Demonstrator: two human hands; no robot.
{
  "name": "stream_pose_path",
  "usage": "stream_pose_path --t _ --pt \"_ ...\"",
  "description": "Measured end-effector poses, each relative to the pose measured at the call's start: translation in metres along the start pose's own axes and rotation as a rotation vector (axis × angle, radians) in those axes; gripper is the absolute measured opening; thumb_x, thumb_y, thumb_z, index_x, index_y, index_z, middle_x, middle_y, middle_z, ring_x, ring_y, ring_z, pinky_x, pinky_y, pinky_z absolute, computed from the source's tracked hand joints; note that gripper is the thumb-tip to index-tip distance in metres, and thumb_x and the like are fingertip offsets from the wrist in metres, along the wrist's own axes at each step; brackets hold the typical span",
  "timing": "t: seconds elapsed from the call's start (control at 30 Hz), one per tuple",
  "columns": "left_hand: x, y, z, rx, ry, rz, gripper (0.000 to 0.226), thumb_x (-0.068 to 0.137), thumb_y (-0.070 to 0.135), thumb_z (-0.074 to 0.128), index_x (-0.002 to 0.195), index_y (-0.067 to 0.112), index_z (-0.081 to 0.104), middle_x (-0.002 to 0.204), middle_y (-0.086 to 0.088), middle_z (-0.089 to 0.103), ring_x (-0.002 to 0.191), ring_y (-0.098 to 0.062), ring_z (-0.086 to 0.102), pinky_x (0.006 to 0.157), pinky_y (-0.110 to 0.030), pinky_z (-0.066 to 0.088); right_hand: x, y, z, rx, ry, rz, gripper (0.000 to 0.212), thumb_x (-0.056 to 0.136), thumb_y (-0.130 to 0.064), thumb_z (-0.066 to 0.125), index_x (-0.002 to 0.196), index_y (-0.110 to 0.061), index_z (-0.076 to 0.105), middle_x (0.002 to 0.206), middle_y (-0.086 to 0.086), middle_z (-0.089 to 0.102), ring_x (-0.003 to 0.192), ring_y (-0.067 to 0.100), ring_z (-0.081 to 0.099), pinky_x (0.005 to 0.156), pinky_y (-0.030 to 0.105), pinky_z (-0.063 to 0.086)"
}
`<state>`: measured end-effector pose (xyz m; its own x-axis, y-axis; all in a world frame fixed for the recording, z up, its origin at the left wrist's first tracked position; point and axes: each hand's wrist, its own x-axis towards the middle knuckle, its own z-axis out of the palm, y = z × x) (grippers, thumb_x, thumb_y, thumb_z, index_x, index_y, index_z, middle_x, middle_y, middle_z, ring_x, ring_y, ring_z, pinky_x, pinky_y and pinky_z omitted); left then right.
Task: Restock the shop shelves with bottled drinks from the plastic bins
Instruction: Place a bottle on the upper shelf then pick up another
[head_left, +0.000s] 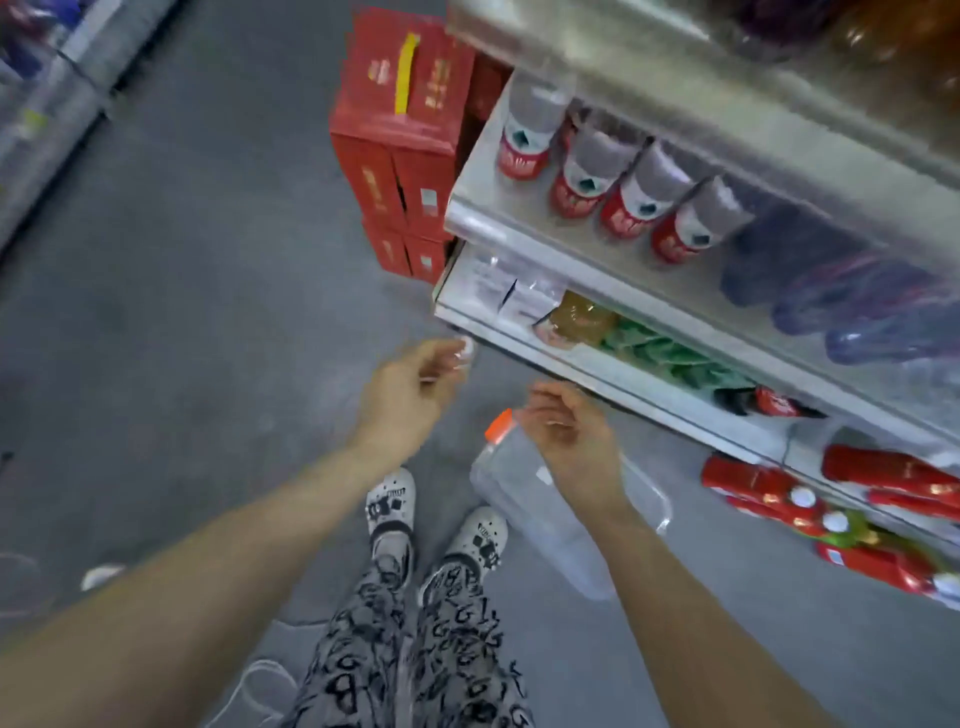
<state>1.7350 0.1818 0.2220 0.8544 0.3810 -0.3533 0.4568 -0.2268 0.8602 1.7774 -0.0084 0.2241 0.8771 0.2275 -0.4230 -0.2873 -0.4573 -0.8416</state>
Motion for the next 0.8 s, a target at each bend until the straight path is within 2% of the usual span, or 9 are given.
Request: stream_pose_path --t 0.07,0.2,0.3,0.4,0.5,0.57,0.63,0.7,0.8 --pt "0.003 -0.042 0.011 0.002 0.008 -0.033 0.036 0.087 -0.006 0.063 0.111 0.021 0.067 0.087 0.008 0.066 0.073 0.011 0.06 0.076 -0.006 0.047 0.008 0.029 0.018 0.017 -0.013 0.063 0.031 0.085 -0.002 0.077 0.114 -0.003 0.067 0.102 0.008 0.072 0.081 0.007 0.066 0.079 0.017 0.052" --pt "0.012 -0.119 0.035 0.014 -0.014 -0.08 0.043 0.087 -0.008 0.062 0.114 0.025 0.064 0.1 -0.005 0.069 0.085 -0.012 0.067 0.083 -0.019 0.052 0.032 0.087 0.049 -0.029 -0.108 0.188 0.037 0.087 -0.016 0.076 0.122 -0.016 0.065 0.114 0.001 0.071 0.106 0.016 0.068 0.094 0.033 0.055" --pt "0.027 -0.169 0.053 0.011 -0.027 -0.136 0.034 0.09 0.001 0.061 0.122 0.01 0.065 0.111 -0.014 0.068 0.096 -0.025 0.068 0.09 -0.03 0.053 0.06 0.125 0.074 -0.042 -0.108 0.205 0.037 0.087 -0.016 0.076 0.122 -0.02 0.064 0.114 -0.003 0.07 0.104 0.011 0.067 0.09 0.025 0.053" --pt "0.05 -0.218 0.069 0.0 -0.053 -0.159 0.037 0.091 0.001 0.06 0.126 0.012 0.062 0.116 -0.014 0.067 0.103 -0.025 0.066 0.096 -0.038 0.053 0.092 0.166 0.096 -0.041 -0.112 0.203 0.039 0.087 -0.015 0.076 0.123 -0.024 0.063 0.112 -0.01 0.066 0.101 0.005 0.064 0.088 0.018 0.052" --pt "0.079 -0.262 0.087 0.026 -0.067 -0.156 0.04 0.091 0.001 0.064 0.13 0.011 0.061 0.12 -0.008 0.066 0.108 -0.021 0.065 0.098 -0.034 0.051 0.13 0.215 0.121 -0.044 -0.08 0.185 0.043 0.082 -0.005 0.078 0.118 -0.021 0.062 0.097 -0.012 0.063 0.087 0.007 0.061 0.089 0.032 0.051" --pt "0.1 -0.286 0.101 0.007 -0.073 -0.17 0.043 0.091 -0.001 0.064 0.132 0.009 0.059 0.122 -0.004 0.064 0.108 -0.017 0.063 0.093 -0.015 0.048 0.156 0.244 0.136 -0.019 -0.062 0.174 0.046 0.077 0.0 0.078 0.116 -0.015 0.06 0.089 -0.013 0.058 0.078 0.005 0.055 0.087 0.031 0.047" --pt "0.12 -0.31 0.115 0.014 -0.086 -0.17 0.047 0.09 -0.001 0.063 0.135 0.009 0.056 0.123 -0.004 0.063 0.107 -0.013 0.061 0.087 -0.003 0.042 0.18 0.269 0.15 -0.018 -0.067 0.19 0.047 0.078 0.003 0.078 0.117 -0.015 0.058 0.095 -0.007 0.059 0.084 0.008 0.056 0.086 0.025 0.047" --pt "0.137 -0.331 0.129 0.015 -0.118 -0.167 0.052 0.089 -0.001 0.063 0.139 0.01 0.052 0.123 -0.001 0.061 0.109 -0.015 0.061 0.091 -0.01 0.043 0.202 0.294 0.16 -0.041 -0.069 0.189 0.051 0.078 0.002 0.079 0.117 -0.022 0.056 0.1 -0.008 0.059 0.089 0.008 0.057 0.088 0.025 0.049" --pt "0.157 -0.356 0.149 -0.058 -0.124 -0.205 0.054 0.089 -0.006 0.059 0.141 0.009 0.049 0.115 0.011 0.055 0.108 -0.015 0.058 0.092 -0.021 0.045 0.232 0.326 0.175 -0.109 -0.07 0.196 0.059 0.077 -0.004 0.081 0.121 -0.031 0.052 0.103 -0.012 0.059 0.095 0.008 0.059 0.097 0.035 0.053"
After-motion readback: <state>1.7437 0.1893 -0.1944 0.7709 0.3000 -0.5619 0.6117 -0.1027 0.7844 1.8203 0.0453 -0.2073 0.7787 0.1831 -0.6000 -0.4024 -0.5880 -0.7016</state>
